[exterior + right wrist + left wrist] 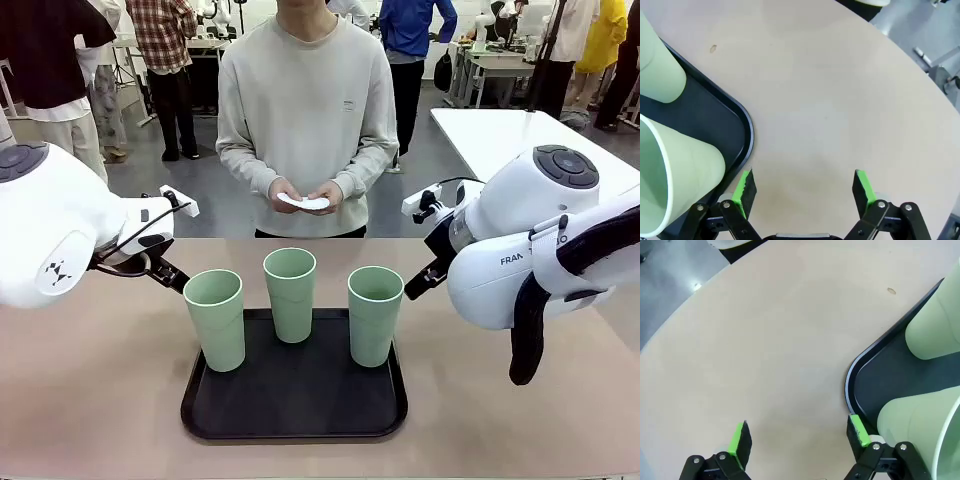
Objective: Place coasters on the table and set cups on them.
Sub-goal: Pick up one Reusable plastic cup and place it on a coaster set by the human.
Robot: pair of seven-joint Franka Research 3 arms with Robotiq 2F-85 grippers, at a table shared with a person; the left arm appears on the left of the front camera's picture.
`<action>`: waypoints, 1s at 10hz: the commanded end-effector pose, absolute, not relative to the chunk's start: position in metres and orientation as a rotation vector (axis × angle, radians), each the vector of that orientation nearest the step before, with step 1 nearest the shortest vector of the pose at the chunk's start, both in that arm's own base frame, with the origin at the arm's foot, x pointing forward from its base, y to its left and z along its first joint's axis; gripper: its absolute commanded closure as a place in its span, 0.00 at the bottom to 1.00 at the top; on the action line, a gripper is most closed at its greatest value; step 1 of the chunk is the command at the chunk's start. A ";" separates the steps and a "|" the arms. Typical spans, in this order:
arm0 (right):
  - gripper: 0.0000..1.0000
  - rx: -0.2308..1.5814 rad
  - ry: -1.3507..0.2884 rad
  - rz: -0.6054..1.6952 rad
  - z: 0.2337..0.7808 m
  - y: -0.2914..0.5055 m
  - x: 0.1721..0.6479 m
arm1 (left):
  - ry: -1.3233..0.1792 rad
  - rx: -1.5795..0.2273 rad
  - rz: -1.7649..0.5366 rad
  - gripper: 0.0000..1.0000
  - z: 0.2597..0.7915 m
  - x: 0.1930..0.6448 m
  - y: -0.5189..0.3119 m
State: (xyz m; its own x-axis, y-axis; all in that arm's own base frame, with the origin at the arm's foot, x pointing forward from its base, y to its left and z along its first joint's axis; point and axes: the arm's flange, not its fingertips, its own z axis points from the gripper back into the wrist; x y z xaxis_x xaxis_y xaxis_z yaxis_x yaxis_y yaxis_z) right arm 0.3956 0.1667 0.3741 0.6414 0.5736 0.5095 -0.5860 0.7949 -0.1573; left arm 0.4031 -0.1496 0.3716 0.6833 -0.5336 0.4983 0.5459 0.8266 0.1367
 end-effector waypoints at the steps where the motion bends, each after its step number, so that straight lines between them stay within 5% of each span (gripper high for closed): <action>1: 0.00 0.023 -0.573 0.661 0.374 0.167 0.396 | -0.551 -0.023 -0.605 0.00 0.372 0.403 -0.150; 10: 0.00 0.023 -0.573 0.661 0.374 0.167 0.396 | -0.551 -0.023 -0.605 0.00 0.372 0.403 -0.150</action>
State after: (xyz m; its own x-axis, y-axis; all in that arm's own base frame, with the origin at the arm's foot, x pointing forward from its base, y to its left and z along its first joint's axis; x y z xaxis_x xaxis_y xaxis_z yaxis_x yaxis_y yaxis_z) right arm 0.3956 0.1666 0.3741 0.6414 0.5736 0.5094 -0.5859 0.7949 -0.1574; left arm 0.4031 -0.1496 0.3716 0.6833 -0.5336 0.4983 0.5459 0.8266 0.1367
